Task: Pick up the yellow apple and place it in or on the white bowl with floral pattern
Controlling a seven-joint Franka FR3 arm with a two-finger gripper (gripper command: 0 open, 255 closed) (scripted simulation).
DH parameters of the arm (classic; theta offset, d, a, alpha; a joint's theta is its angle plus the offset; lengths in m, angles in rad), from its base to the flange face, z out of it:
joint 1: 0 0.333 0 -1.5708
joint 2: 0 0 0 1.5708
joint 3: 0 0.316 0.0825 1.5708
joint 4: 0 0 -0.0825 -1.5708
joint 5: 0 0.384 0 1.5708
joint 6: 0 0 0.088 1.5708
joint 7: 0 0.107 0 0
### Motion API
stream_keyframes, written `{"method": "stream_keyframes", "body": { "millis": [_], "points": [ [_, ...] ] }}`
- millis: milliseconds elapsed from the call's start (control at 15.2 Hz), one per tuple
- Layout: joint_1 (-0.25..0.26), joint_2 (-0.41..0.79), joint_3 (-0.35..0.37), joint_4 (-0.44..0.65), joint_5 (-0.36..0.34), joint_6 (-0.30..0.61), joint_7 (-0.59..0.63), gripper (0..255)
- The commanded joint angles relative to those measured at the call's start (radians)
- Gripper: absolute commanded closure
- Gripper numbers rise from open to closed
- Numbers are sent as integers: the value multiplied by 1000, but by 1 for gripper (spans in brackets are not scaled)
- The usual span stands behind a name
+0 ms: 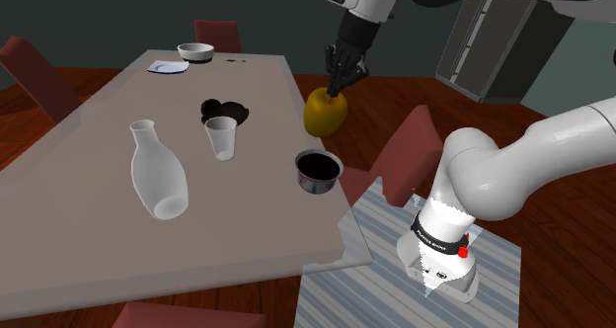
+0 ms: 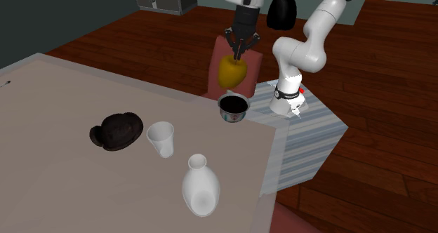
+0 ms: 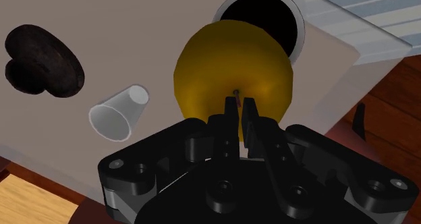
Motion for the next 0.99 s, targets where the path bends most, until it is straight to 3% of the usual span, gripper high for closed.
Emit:
{"method": "stream_keyframes", "body": {
  "millis": [0,924],
  "points": [
    [-1,-7,-1,-30,-2,24,1,255],
    [-10,-18,-16,-219,-16,201,-1,255]
  ]
}}
